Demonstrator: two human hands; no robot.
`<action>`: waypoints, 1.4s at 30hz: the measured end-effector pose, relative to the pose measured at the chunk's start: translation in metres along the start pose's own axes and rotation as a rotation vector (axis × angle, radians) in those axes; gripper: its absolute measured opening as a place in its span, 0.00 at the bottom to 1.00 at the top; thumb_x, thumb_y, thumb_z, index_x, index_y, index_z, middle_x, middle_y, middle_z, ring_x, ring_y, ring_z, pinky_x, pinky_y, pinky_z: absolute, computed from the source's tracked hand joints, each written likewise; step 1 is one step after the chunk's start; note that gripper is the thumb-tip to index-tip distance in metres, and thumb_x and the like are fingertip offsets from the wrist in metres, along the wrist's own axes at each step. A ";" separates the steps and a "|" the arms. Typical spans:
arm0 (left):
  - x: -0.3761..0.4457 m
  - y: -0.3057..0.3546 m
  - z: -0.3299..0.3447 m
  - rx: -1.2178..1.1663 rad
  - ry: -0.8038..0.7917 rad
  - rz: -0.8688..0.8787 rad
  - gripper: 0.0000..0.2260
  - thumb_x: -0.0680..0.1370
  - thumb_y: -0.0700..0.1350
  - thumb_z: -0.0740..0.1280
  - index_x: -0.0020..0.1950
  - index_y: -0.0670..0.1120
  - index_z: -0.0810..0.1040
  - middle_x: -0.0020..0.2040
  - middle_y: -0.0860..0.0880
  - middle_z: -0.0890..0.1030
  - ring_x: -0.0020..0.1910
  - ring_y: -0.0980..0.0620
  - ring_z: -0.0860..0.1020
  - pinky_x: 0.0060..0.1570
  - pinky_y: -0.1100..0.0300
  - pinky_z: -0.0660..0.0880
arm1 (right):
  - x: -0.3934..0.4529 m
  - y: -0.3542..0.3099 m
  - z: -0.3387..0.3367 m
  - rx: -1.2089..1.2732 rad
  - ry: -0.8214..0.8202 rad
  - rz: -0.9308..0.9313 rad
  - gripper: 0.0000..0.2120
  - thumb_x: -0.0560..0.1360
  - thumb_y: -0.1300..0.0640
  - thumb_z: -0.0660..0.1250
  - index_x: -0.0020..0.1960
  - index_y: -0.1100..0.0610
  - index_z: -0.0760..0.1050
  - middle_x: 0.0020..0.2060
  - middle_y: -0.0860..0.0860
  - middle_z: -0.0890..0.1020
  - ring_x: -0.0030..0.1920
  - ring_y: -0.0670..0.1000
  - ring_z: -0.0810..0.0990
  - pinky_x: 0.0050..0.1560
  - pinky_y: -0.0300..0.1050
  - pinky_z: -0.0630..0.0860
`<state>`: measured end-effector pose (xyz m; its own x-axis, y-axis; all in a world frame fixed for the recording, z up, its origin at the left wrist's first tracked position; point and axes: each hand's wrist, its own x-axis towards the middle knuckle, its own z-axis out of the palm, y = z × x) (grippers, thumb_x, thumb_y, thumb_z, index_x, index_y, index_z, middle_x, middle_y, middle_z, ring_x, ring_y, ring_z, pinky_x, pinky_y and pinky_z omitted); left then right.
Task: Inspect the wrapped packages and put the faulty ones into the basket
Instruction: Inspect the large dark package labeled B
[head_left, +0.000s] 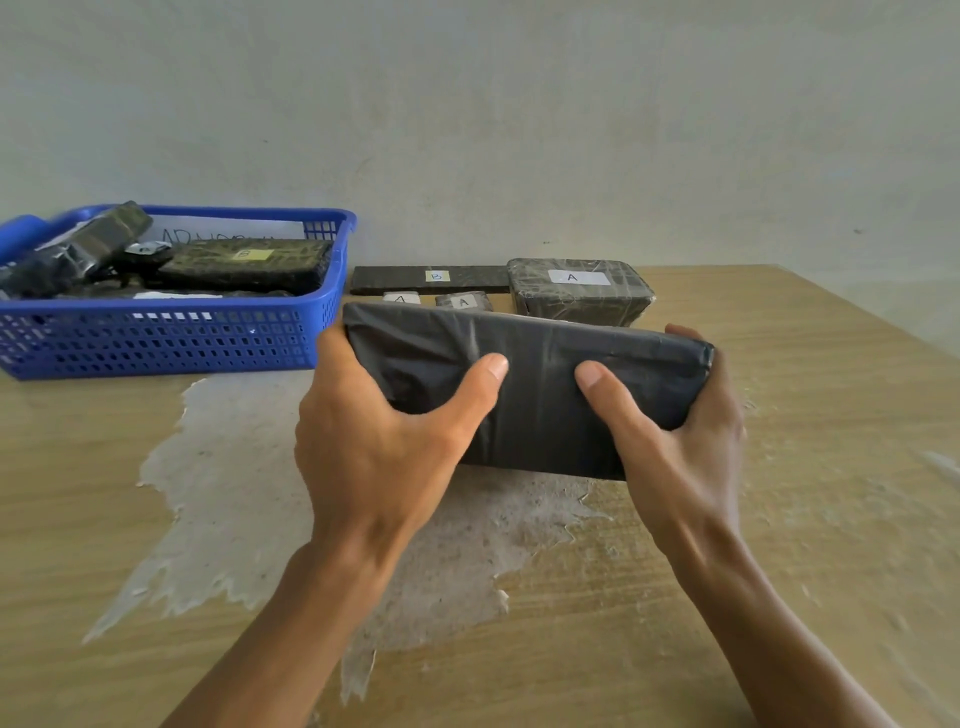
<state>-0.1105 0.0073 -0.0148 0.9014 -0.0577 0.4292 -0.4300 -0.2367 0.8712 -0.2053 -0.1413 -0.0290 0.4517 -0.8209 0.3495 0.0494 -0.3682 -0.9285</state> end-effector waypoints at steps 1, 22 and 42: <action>0.000 0.001 0.001 0.025 0.005 -0.014 0.36 0.59 0.71 0.73 0.55 0.48 0.72 0.45 0.53 0.81 0.42 0.52 0.81 0.45 0.46 0.81 | 0.000 0.000 0.000 -0.004 0.001 0.001 0.38 0.62 0.36 0.75 0.69 0.45 0.70 0.52 0.37 0.79 0.50 0.32 0.78 0.46 0.40 0.80; 0.006 -0.003 -0.003 0.098 -0.107 -0.026 0.49 0.55 0.67 0.79 0.69 0.47 0.67 0.58 0.53 0.79 0.57 0.49 0.79 0.57 0.45 0.78 | 0.003 0.005 -0.008 -0.128 -0.211 -0.164 0.64 0.53 0.38 0.84 0.77 0.40 0.48 0.61 0.33 0.65 0.62 0.30 0.68 0.55 0.27 0.69; 0.003 0.001 -0.009 0.306 -0.253 0.005 0.63 0.50 0.62 0.84 0.77 0.46 0.57 0.69 0.48 0.75 0.66 0.44 0.75 0.64 0.45 0.74 | 0.009 0.013 -0.015 -0.263 -0.278 -0.225 0.65 0.55 0.48 0.86 0.80 0.42 0.47 0.67 0.38 0.63 0.62 0.34 0.65 0.55 0.24 0.62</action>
<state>-0.1084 0.0154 -0.0105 0.8999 -0.2873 0.3280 -0.4338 -0.5120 0.7414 -0.2140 -0.1605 -0.0358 0.6798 -0.5725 0.4585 -0.0381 -0.6519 -0.7574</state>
